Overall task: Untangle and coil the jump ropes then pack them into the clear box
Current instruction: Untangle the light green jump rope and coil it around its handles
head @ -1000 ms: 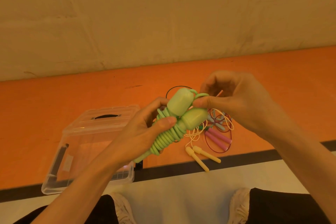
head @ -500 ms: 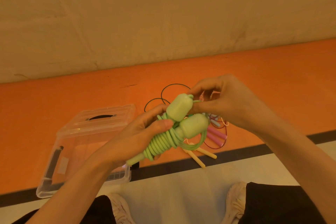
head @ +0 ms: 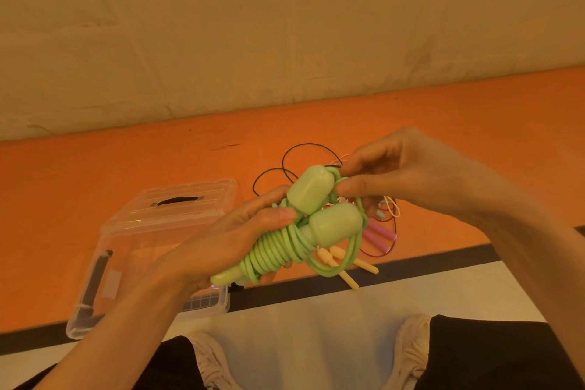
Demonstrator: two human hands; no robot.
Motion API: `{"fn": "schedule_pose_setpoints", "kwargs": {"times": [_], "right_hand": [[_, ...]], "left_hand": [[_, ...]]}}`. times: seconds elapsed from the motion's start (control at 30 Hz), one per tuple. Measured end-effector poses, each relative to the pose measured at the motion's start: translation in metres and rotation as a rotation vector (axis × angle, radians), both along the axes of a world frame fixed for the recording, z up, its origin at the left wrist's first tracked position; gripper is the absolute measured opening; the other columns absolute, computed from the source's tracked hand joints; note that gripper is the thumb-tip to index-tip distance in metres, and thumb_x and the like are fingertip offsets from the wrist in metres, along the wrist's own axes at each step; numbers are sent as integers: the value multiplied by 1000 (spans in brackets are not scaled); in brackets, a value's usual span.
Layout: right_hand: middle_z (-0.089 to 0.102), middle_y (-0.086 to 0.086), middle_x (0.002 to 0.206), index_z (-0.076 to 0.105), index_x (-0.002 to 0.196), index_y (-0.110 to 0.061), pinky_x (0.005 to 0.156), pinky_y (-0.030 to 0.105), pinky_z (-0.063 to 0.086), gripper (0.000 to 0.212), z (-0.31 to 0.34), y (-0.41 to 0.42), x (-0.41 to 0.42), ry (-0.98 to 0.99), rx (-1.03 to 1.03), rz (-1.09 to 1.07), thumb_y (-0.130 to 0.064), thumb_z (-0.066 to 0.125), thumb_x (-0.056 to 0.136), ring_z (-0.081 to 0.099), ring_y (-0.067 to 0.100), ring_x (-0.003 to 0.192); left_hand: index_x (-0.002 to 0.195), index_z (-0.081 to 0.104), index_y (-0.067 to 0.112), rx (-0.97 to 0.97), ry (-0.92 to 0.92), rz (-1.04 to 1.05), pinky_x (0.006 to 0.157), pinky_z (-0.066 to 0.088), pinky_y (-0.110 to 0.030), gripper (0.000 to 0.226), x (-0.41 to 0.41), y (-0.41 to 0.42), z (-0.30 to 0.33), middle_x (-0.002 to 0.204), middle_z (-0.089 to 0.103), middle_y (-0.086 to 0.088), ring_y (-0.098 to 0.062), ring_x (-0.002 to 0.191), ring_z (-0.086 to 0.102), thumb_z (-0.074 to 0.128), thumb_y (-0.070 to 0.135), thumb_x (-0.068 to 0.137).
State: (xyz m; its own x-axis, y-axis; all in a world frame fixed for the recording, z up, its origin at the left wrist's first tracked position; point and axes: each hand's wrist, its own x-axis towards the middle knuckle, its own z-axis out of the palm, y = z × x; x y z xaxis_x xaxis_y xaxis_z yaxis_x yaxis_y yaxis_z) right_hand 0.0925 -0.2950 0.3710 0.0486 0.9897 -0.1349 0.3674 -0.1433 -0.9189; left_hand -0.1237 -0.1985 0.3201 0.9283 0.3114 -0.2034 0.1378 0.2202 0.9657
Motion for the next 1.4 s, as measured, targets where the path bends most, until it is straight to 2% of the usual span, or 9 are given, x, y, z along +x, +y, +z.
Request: {"fn": "schedule_pose_setpoints", "kwargs": {"times": [0.17,0.37,0.47,0.53,0.7,0.83,1.07,1.27,1.4], "right_hand": [[56,-4,51,61,80,-2,42,24,43,8,-5,1,-13,-70,21,-27,-6,66,84,54,14,39],[52,-4,50,60,73,-8,41,29,45,16,-14,2,-13,-236,6,-28,-15,69,85,53,15,36],[66,8,69,68,87,-10,41,27,48,6,-10,0,-14,-70,12,-24,-13,72,84,58,18,39],[68,18,84,70,99,-9,45,26,52,18,-5,-2,-9,80,-52,25,-12,72,82,61,18,45],[70,15,81,70,95,-6,54,25,57,21,0,-4,4,325,-196,133,-13,67,75,66,17,58],[62,17,67,66,78,-8,43,23,51,13,-4,-3,2,343,-192,153,-10,78,73,60,17,43],[52,15,58,60,67,-12,35,18,42,11,-6,5,-3,369,-202,116,-8,70,69,48,14,31],[51,13,55,56,76,-6,33,19,42,15,-7,7,-6,338,-224,23,0,70,78,47,12,30],[54,7,49,59,81,-4,35,18,43,7,-10,5,-5,324,-231,-1,1,64,82,50,10,31]], "left_hand": [[115,61,33,-16,34,5,41,47,-23,33,0,1,-1,72,65,0,-13,50,57,58,39,83],[117,57,28,83,79,-21,43,49,-27,40,0,4,-4,81,64,2,-19,53,57,59,44,81],[110,64,40,-19,63,-27,42,47,-24,31,1,3,-3,76,66,1,-14,49,56,66,46,80],[108,65,39,-60,26,-54,42,47,-22,36,1,4,-2,73,66,-1,-12,48,57,70,53,75],[110,66,34,-102,-8,-61,42,47,-21,43,-1,5,0,71,65,-4,-10,47,59,72,54,73],[109,66,37,-107,-18,-127,43,48,-20,37,0,1,2,75,68,-1,-8,51,59,67,53,76],[110,66,40,-121,-18,-101,42,48,-20,40,0,-1,0,75,68,1,-9,50,58,70,56,73],[117,62,31,-51,21,-36,42,47,-25,57,3,3,-2,82,64,-6,-21,52,53,75,57,69],[115,62,33,77,57,-27,44,49,-25,40,3,1,3,82,66,3,-18,55,59,64,44,76]]}}
